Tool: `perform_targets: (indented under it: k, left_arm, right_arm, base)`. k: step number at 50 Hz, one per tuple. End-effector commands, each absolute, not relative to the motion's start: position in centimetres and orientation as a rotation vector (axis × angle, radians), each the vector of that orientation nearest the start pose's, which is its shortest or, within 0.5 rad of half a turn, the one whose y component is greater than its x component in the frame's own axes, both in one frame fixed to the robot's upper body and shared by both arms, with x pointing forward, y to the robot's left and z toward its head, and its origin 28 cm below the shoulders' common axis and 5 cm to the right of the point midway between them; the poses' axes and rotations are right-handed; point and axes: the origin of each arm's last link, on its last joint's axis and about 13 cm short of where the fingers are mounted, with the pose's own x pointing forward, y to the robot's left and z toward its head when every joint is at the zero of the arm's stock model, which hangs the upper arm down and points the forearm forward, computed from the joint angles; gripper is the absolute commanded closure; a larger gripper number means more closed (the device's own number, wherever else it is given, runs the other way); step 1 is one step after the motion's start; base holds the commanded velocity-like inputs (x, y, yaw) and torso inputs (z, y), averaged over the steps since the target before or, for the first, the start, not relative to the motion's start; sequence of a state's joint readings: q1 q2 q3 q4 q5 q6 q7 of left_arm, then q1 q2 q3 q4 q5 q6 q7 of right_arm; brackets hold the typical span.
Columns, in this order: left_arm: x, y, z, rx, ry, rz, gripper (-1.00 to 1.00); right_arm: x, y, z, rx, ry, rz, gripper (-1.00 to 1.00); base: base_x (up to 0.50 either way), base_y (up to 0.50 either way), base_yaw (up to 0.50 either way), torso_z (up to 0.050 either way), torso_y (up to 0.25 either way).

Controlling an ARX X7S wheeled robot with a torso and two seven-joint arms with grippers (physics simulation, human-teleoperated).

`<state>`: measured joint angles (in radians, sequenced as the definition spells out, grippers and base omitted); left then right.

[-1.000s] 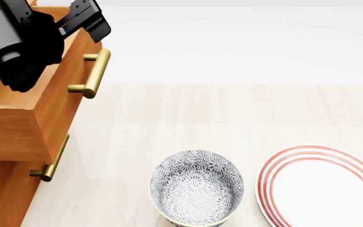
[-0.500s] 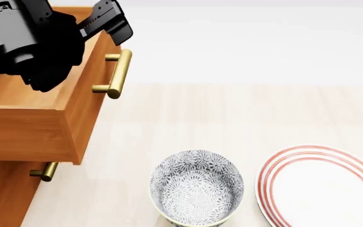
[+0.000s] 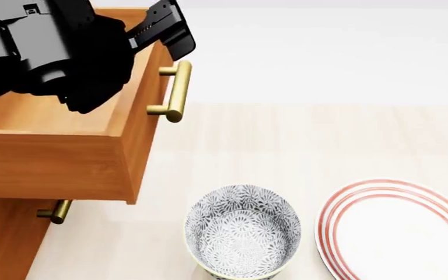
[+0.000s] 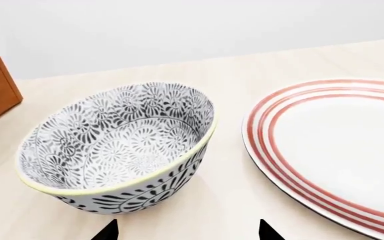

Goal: Open the top drawer of the cabinet.

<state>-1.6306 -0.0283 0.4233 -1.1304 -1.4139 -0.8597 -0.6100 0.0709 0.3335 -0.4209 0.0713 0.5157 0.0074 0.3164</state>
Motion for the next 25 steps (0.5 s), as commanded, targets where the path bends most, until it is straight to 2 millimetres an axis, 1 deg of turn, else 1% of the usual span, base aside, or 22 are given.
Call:
perform_targets:
  k: [1,16,25]
  left_arm:
    - [38.4,11.4,33.2,-0.586,0.614,-0.319,-1.0]
    - [37.7,10.1,33.3,-0.567,0.618,-0.377,-1.0]
    - [36.7,9.1,33.9,-0.552,0.611,-0.429,-1.0]
  right_arm:
    - [20.8,-9.8,0.1,0.129,0.178,0.044,-1.0]
    - [20.7,-9.8,-0.1,0.131,0.184,0.049,-1.0]
    - [20.7,-9.8,-0.1,0.13,0.186,0.053,-1.0]
  base:
    - [0.0,0.0,0.0,0.0,0.0]
    - [0.0,0.0,0.0,0.0,0.001]
    - [0.0,0.0,0.0,0.0,0.0]
